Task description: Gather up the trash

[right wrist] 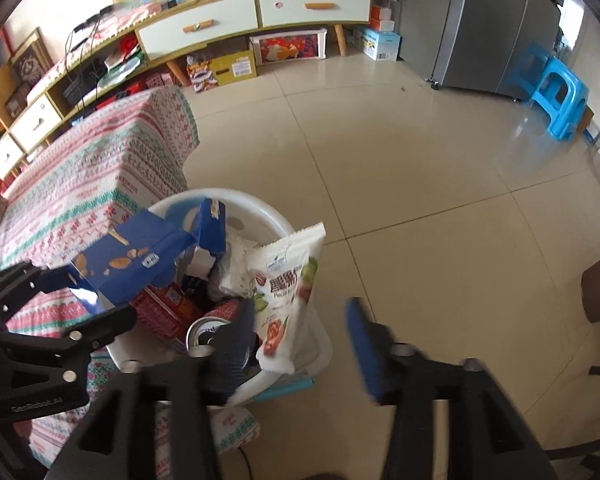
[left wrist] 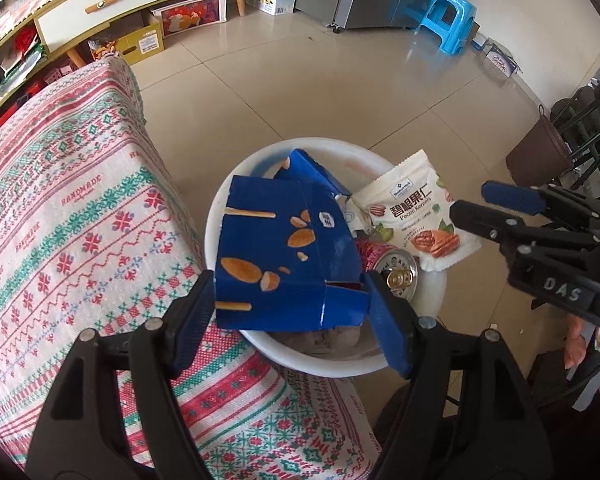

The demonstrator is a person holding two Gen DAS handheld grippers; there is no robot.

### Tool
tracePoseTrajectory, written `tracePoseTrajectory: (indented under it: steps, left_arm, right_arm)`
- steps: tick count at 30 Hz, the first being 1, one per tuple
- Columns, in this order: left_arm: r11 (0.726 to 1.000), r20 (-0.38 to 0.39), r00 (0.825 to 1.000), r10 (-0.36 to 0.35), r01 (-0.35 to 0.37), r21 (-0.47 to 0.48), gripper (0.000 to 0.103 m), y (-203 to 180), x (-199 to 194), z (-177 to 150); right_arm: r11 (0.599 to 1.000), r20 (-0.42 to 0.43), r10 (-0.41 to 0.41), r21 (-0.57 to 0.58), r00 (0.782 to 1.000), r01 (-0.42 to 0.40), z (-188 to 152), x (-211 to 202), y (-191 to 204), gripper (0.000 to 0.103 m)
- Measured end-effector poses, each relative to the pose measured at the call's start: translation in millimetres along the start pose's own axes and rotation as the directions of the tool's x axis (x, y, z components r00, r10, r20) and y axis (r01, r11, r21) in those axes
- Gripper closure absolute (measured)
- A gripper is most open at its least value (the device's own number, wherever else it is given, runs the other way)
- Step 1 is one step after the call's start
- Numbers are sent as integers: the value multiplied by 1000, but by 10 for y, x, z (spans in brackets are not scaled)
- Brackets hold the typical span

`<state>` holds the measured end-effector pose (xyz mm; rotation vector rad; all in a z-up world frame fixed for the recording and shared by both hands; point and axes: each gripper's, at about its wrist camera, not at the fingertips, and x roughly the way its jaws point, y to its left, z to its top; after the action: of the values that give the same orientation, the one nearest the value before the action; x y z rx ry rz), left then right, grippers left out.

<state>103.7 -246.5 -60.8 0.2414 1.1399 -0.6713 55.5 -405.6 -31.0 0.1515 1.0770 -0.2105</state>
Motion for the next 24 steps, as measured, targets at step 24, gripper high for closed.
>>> tracePoseTrajectory:
  steps: [24]
  left_arm:
    - [1000,51,998,26,-27,6,12,162,-576,-393]
  right_arm:
    - [998,68,14,57,998,-18,-175,-414,44,32]
